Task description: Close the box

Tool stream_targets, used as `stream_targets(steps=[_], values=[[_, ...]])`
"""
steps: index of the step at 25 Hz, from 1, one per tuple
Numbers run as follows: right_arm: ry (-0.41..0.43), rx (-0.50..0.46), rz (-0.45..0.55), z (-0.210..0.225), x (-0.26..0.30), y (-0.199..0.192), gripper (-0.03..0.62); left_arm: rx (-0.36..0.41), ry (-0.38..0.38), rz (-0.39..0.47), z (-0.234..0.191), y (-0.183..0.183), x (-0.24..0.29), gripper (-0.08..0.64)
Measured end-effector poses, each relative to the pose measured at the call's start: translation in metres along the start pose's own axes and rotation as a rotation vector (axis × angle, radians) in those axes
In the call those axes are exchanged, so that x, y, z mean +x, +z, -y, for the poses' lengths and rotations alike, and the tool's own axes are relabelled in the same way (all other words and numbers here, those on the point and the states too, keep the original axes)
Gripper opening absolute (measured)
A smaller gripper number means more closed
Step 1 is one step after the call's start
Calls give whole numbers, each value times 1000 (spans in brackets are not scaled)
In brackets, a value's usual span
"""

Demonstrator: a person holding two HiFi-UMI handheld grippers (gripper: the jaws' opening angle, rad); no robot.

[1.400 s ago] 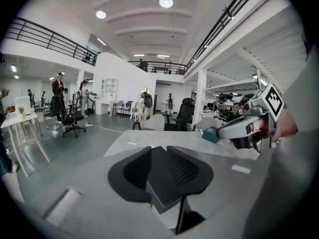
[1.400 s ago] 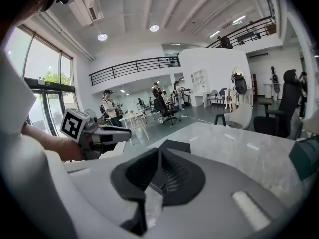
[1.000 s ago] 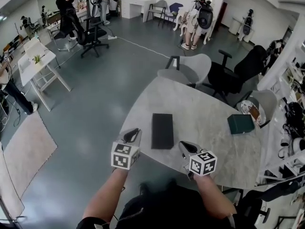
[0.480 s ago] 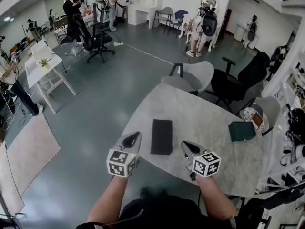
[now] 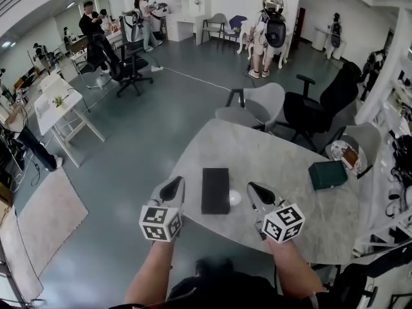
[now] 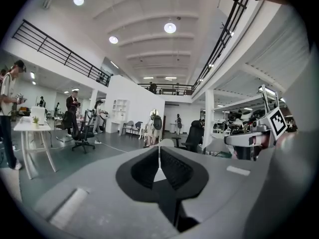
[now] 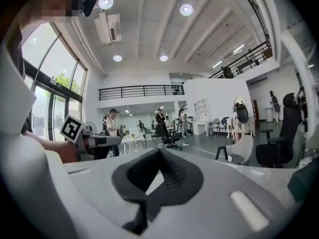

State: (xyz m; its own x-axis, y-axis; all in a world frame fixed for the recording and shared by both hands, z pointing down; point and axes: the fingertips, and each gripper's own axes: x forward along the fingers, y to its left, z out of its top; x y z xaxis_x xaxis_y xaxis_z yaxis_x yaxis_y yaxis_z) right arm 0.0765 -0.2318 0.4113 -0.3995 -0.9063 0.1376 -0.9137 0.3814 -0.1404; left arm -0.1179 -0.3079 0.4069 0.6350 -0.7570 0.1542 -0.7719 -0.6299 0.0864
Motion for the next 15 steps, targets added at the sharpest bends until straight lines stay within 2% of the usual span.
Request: stream_targets(steps=[5, 15], values=[[18, -38, 20, -7, -6, 5, 2, -16, 17, 16, 4, 2, -2, 14], [25, 1, 13, -8, 0, -6, 2, -5, 1, -6, 6, -6, -3, 11]])
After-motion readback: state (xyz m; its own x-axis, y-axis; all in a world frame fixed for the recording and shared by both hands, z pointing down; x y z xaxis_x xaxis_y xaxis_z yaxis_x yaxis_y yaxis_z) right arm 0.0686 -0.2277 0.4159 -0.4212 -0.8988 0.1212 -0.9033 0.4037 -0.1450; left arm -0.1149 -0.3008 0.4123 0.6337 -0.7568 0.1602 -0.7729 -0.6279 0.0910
